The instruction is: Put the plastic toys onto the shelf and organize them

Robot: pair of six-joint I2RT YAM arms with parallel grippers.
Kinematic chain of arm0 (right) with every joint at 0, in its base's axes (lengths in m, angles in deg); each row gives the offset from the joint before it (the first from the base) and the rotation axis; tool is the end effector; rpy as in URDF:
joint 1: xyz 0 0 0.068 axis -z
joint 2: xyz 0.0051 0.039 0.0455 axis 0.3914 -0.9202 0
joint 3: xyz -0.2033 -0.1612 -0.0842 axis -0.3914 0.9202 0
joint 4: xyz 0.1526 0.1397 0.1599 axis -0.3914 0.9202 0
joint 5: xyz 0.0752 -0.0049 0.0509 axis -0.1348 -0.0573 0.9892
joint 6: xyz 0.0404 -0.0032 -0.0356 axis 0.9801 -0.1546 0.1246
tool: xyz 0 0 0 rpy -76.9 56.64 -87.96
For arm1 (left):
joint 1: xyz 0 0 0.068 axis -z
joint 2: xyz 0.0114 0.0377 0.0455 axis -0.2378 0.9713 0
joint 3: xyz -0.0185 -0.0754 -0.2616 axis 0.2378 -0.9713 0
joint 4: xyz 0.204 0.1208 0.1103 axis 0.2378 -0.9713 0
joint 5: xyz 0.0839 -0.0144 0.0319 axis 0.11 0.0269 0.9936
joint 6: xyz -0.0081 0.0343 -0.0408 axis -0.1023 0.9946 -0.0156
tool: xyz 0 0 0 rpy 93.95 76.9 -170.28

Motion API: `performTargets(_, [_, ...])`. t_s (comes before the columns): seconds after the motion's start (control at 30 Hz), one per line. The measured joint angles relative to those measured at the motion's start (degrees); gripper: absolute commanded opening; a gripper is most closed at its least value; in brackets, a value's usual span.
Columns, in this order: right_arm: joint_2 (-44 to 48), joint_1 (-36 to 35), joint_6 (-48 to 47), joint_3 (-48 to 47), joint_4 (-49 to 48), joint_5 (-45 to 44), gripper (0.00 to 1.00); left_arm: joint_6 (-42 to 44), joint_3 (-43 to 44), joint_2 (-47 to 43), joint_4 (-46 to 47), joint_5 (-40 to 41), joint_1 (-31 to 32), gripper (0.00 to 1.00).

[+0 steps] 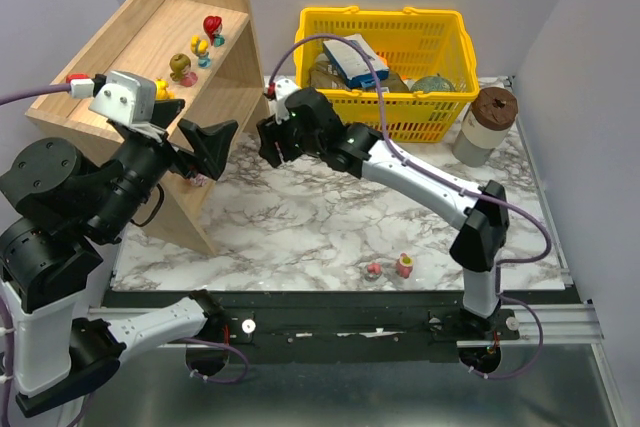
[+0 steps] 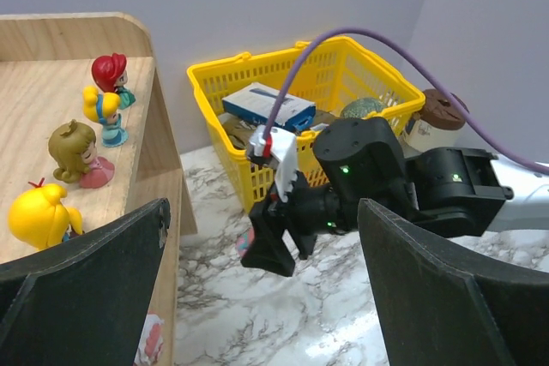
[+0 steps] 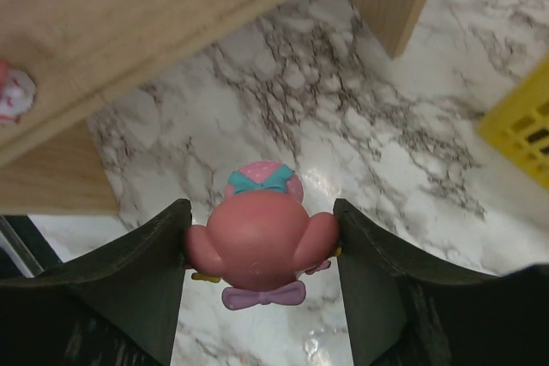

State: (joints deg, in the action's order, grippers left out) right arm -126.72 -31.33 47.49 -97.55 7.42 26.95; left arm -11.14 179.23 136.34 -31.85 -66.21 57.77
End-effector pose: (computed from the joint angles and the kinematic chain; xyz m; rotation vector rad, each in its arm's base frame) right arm 0.2628 0.3615 0.3572 -0.7440 1.9824 0.6042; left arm 0.0530 -0.0378 0.5713 0.2933 1.4843 -0.4755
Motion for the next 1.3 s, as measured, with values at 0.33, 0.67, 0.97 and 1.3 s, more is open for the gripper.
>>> performTargets(0.33, [-12.02, 0.0, -5.68, -18.38, 1.97, 7.96, 0.39, -0.72, -0.92, -0.07, 0.39, 1.09, 0.0, 0.99])
performTargets(0.67, [-15.58, 0.0, -7.06, -19.28, -0.76, 12.74, 0.4, -0.7, -1.79, 0.13, 0.7, 1.99, 0.0, 0.99])
performTargets(0.97, [-16.2, -0.46, -6.78, -19.82, -4.04, 13.73, 0.4, -0.37, -1.27, 0.39, 0.7, 2.49, 0.0, 0.99])
performTargets(1.3, [-18.49, -1.01, -6.71, -21.64, -6.1, 14.58, 0.41, 0.2, -1.7, -0.04, 0.68, 2.73, 0.0, 0.99])
